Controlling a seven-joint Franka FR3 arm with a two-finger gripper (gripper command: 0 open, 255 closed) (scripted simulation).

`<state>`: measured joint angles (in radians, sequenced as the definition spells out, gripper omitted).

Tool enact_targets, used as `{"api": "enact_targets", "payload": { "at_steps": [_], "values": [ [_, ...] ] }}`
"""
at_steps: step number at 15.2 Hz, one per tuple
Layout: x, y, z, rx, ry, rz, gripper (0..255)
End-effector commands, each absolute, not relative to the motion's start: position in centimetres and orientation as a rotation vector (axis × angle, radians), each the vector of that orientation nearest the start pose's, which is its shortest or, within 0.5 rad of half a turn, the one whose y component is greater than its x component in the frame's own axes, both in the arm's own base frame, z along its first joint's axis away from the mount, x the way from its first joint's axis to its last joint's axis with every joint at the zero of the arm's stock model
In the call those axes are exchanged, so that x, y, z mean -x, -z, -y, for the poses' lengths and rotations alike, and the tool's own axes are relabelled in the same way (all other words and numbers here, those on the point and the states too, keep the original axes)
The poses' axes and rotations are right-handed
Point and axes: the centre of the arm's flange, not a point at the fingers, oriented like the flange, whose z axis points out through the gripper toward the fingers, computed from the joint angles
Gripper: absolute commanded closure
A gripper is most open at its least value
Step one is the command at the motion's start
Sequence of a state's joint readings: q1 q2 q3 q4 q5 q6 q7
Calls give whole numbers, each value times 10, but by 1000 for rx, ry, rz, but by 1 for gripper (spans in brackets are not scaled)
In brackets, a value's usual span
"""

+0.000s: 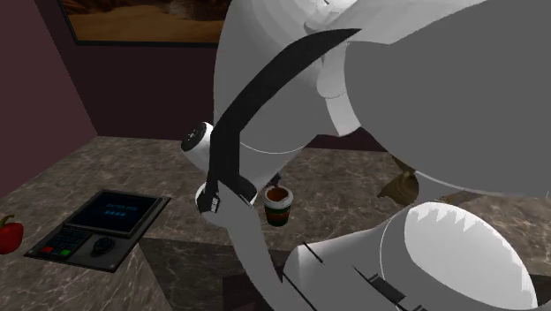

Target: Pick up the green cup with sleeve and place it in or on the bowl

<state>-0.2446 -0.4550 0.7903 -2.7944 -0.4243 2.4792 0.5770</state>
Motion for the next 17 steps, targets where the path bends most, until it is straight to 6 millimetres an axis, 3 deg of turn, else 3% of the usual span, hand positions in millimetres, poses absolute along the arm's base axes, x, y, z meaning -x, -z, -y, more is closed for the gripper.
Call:
{"api": "enact_targets", "payload": {
  "at_steps": [1,10,11,17],
  "values": [
    [-333,-298,-164,-2584,-351,-338,0],
    [-336,-291,-160,-2584,-351,-338,0],
    [-336,-291,-160,-2584,-351,-338,255],
    [-335,-291,-160,-2584,-351,-338,255]
  ]
}}
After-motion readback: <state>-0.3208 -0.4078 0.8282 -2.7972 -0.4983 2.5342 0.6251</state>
